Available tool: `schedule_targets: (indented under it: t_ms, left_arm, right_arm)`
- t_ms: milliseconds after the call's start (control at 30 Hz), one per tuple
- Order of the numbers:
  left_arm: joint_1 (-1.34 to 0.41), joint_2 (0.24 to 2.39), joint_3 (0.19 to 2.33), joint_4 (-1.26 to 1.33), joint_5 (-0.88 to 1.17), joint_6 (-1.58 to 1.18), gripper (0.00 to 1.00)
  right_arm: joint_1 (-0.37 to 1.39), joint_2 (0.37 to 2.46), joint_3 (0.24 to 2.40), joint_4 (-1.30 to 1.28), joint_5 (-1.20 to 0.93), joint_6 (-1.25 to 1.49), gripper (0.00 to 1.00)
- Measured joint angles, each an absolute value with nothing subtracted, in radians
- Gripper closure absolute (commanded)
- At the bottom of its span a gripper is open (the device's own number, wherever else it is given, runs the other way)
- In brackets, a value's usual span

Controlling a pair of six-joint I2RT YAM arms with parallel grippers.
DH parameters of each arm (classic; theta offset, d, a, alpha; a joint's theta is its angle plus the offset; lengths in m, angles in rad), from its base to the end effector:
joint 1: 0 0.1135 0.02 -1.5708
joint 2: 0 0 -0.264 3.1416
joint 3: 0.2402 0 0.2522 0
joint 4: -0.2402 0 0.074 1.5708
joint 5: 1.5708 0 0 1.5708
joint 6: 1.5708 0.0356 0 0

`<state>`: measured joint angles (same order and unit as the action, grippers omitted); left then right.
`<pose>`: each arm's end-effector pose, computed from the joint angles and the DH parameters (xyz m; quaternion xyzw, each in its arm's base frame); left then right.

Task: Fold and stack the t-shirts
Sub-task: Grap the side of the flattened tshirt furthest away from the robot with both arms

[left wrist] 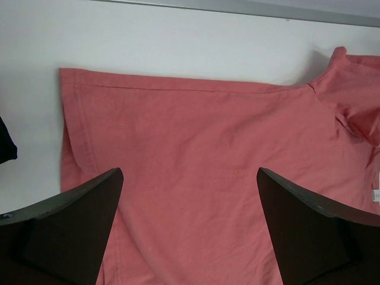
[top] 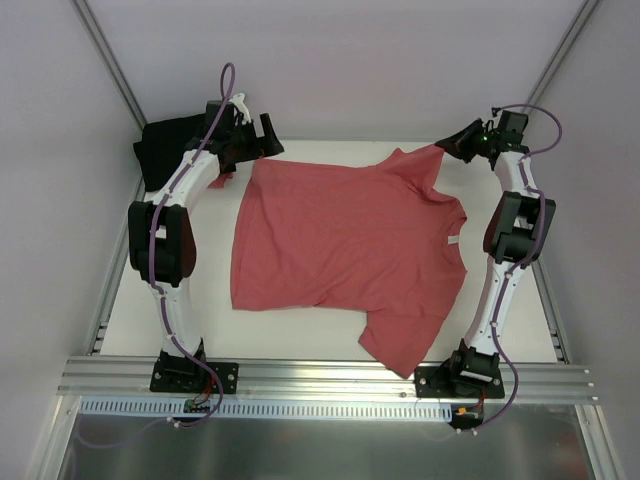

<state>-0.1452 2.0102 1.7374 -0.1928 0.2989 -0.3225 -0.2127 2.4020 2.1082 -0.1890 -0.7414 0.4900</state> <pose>0.4743 -0.0800 0.2957 0.0033 0.8453 -0.2436 0.4756 0.5482 -0.0938 0.2314 0.0984 0.8133 0.3737 0.4349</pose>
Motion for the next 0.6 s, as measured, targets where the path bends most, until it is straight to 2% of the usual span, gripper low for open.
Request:
schedule_targets:
  t_ms: [367, 600]
  left_arm:
    - [-0.145, 2.015, 1.742, -0.207, 0.307, -0.323, 0.01]
    - [-0.135, 2.16, 1.858, -0.236, 0.332, -0.327, 0.01]
  right_arm:
    - [-0.216, 2.343, 2.053, -0.218, -0.793, 0.458, 1.0]
    - [-0.216, 2.31, 2.028, -0.228, -0.803, 0.439, 1.0]
